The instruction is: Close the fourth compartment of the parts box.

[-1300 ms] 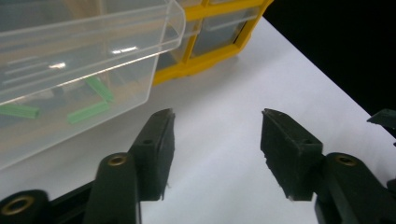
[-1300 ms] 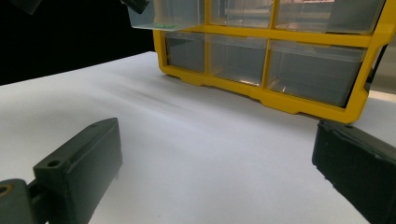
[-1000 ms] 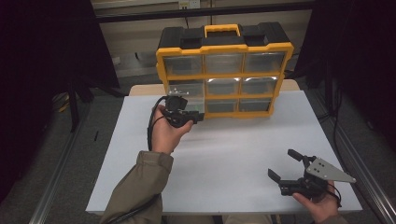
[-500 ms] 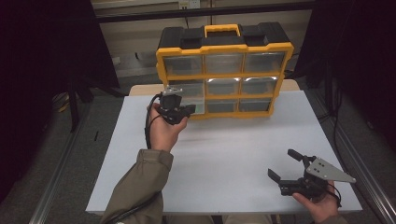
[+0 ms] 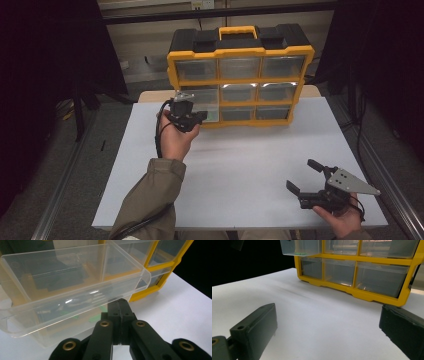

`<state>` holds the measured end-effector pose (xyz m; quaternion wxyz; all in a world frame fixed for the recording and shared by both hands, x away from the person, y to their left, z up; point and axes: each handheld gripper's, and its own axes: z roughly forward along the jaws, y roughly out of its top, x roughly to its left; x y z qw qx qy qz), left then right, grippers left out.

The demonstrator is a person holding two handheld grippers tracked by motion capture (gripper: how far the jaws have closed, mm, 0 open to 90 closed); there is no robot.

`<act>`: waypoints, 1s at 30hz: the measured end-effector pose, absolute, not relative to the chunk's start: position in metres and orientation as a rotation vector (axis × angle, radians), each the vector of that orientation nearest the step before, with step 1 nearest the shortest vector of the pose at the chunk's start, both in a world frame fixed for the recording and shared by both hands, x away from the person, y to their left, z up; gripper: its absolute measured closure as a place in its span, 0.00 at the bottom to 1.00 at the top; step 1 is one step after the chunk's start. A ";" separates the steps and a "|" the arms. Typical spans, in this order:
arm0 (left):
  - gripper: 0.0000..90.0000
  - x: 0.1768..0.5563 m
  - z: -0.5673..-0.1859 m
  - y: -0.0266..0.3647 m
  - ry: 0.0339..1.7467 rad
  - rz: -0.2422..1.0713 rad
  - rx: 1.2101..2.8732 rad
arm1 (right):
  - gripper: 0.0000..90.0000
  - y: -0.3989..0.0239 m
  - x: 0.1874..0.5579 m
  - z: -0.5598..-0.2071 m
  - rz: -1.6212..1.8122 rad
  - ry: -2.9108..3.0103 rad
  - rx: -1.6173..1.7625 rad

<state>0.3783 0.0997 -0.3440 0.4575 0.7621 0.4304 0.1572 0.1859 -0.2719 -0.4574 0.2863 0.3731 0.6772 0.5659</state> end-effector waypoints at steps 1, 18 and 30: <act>1.00 0.379 -0.344 0.100 1.069 0.395 1.883 | 0.02 -0.272 0.186 -0.457 1.511 1.809 0.994; 1.00 0.383 -0.345 0.097 1.071 0.405 1.871 | 0.02 -0.272 0.185 -0.457 1.511 1.809 1.003; 1.00 0.387 -0.346 0.095 1.084 0.424 1.850 | 0.02 -0.273 0.185 -0.457 1.512 1.807 1.003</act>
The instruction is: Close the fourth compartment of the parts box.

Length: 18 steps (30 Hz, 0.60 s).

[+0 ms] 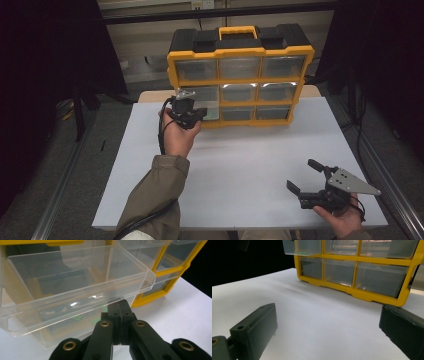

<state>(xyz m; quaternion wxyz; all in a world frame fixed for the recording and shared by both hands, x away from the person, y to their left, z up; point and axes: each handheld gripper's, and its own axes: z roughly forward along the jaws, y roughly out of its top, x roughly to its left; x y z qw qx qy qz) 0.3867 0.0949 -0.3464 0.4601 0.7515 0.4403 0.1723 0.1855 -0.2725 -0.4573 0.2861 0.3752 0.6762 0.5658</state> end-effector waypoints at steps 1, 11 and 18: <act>1.00 0.387 -0.347 0.095 1.085 0.427 1.855 | 0.02 -0.272 0.186 -0.457 1.512 1.807 1.001; 1.00 0.390 -0.348 0.093 1.097 0.437 1.848 | 0.02 -0.273 0.185 -0.457 1.512 1.806 0.998; 1.00 0.392 -0.348 0.092 1.099 0.444 1.854 | 0.02 -0.273 0.185 -0.457 1.512 1.806 1.003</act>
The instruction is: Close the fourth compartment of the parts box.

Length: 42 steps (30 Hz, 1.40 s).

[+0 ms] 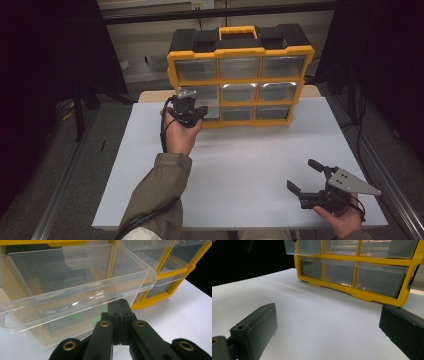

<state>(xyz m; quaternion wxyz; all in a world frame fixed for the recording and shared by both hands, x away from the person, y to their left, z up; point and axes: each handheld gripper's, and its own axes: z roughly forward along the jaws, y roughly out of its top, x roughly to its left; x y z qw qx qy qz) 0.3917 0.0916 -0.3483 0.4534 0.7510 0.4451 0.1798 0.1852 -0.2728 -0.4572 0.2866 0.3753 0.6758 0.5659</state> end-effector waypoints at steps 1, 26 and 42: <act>1.00 0.392 -0.348 0.091 1.100 0.448 1.854 | 0.02 -0.273 0.185 -0.457 1.512 1.805 1.003; 1.00 0.399 -0.351 0.086 1.122 0.479 1.820 | 0.02 -0.273 0.185 -0.457 1.511 1.807 1.004; 1.00 0.405 -0.352 0.084 1.128 0.501 1.816 | 0.02 -0.273 0.185 -0.457 1.511 1.808 1.004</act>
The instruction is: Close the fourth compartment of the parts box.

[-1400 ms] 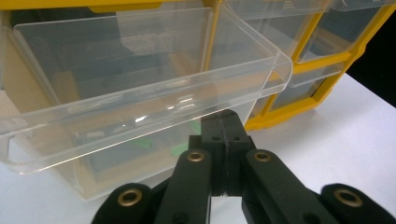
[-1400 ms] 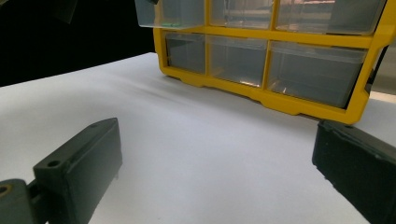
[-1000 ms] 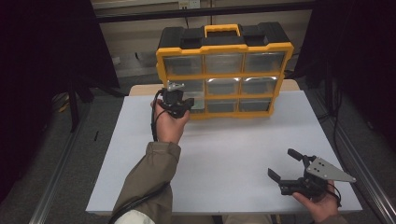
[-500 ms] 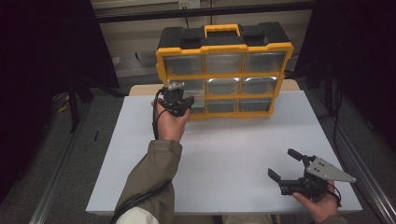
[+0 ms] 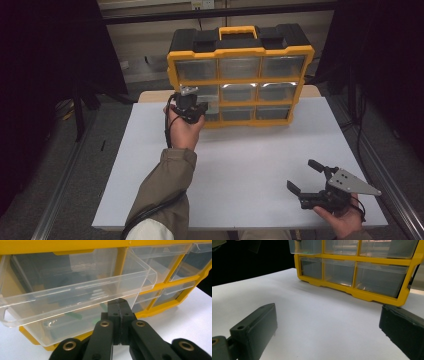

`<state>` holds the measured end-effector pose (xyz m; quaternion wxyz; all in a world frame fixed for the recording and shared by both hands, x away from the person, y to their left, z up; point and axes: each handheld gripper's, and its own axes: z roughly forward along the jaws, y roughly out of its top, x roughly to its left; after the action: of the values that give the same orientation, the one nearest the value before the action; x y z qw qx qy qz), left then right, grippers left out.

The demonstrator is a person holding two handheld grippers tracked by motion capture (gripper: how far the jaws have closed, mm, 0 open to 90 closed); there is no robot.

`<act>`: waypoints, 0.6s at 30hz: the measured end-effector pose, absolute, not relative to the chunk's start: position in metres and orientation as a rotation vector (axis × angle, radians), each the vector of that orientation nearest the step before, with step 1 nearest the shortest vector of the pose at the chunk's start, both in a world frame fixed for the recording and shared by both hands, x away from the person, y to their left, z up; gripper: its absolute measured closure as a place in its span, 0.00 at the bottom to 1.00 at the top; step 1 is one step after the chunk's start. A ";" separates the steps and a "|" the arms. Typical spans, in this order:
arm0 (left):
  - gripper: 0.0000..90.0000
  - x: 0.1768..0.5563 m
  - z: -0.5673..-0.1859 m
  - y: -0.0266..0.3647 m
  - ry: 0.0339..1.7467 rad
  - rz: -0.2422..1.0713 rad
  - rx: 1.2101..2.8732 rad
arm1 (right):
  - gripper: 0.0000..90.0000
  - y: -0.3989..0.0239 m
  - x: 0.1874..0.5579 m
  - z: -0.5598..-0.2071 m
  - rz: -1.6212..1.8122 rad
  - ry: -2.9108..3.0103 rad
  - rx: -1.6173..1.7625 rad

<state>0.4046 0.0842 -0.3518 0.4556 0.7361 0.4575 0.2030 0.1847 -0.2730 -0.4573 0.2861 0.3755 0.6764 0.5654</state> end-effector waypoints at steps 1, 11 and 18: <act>1.00 0.405 -0.352 0.084 1.132 0.500 1.811 | 0.02 -0.273 0.185 -0.457 1.511 1.807 1.004; 1.00 0.409 -0.354 0.082 1.142 0.507 1.802 | 0.02 -0.273 0.185 -0.457 1.512 1.805 0.999; 1.00 0.411 -0.356 0.081 1.146 0.517 1.796 | 0.02 -0.274 0.185 -0.457 1.514 1.806 0.996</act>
<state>0.4113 0.0811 -0.3560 0.4570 0.7286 0.4651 0.2097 0.1848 -0.2737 -0.4571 0.2877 0.3728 0.6761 0.5667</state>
